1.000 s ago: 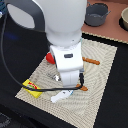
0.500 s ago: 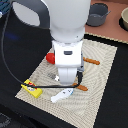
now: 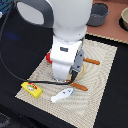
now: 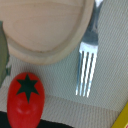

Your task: Interact with the objects in diverse but meaningful ways.

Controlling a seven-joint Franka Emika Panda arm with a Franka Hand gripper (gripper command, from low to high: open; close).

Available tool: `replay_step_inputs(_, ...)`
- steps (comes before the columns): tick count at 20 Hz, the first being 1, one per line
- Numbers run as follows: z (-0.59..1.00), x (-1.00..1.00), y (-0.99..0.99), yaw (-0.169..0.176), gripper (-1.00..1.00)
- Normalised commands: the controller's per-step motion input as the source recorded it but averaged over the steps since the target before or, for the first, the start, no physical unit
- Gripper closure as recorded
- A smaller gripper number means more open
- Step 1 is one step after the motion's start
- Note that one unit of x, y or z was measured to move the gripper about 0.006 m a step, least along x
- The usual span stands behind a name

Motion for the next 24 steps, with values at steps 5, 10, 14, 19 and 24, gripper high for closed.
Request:
replay_step_inputs(5,0.00,-0.85,0.51,-0.030,-1.00)
replay_step_inputs(10,-0.06,-0.80,0.39,-0.050,-1.00)
replay_step_inputs(14,-0.14,-0.71,0.23,-0.090,-1.00)
replay_step_inputs(19,-0.19,-0.55,0.04,-0.097,-1.00)
replay_step_inputs(24,-0.26,-0.52,0.03,-0.088,-1.00)
